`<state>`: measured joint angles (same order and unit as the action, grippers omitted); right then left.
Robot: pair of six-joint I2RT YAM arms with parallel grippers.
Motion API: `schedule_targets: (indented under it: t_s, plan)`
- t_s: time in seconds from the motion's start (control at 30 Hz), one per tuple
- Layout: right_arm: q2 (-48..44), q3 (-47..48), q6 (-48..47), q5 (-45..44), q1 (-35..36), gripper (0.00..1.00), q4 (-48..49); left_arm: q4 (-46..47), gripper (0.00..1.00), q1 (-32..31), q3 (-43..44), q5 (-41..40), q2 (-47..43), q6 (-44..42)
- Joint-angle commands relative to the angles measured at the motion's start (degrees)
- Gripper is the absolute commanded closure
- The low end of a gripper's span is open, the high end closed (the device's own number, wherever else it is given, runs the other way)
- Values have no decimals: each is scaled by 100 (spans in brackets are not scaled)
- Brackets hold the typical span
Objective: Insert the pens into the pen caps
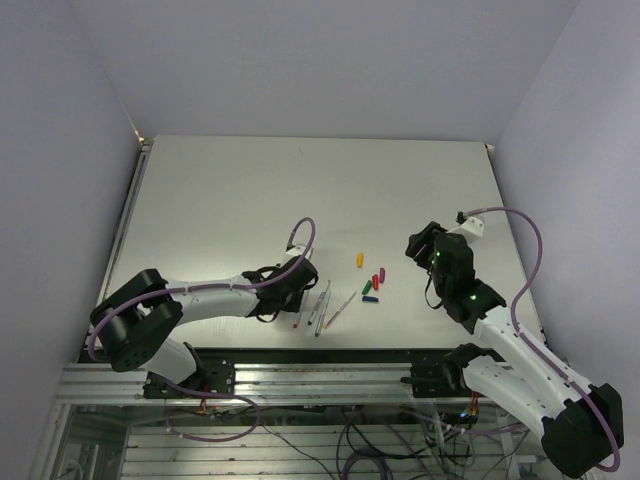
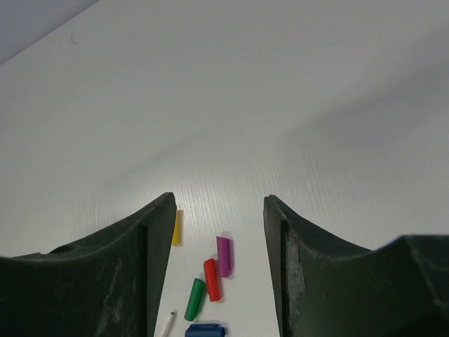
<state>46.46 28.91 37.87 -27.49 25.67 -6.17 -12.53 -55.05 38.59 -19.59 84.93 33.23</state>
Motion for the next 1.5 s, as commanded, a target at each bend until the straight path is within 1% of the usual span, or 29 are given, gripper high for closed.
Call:
schedule_targets:
  t_s: [0.0, 0.2, 0.3, 0.37, 0.43, 0.47, 0.5, 0.53, 0.73, 0.83, 1.0, 1.23, 1.47]
  plan:
    - [-131, 150, 10, -182, -12, 46, -144, -497, 62, -78, -203, 473, 408, 456]
    - [-216, 144, 26, -231, -15, 46, -198, -740, 61, -92, -324, 677, 232, 662]
    - [-239, 93, 69, -248, -13, 46, -180, -774, 55, -98, -376, 650, 198, 671]
    - [-227, 59, 92, -228, -15, 46, -133, -802, 54, -96, -358, 634, 259, 675]
    - [-201, 54, 98, -175, -14, 46, -121, -748, 65, -96, -369, 719, 329, 674]
    - [-176, 61, 84, -158, -16, 46, -139, -702, 75, -94, -386, 798, 358, 674]
    - [-137, 82, 69, -145, -16, 46, -180, -650, 90, -94, -407, 862, 384, 672]
    - [-91, 107, 46, -125, -16, 47, -235, -617, 92, -96, -416, 926, 415, 679]
    - [430, 260, -38, 27, -10, 58, -622, -364, 93, -95, -513, 1068, 324, 610]
    - [754, 270, -153, 321, -9, 61, -631, -264, 93, -95, -528, 1084, 174, 563]
    - [1111, 174, -365, 812, 35, 67, -363, -260, 93, -94, -423, 642, -314, 484]
    - [1654, 181, -511, 1189, 223, 67, -71, -266, 93, -95, -161, -21, -847, 299]
    - [2094, 167, -508, 1308, 401, 64, 264, -104, 93, -97, -167, -237, -1159, 292]
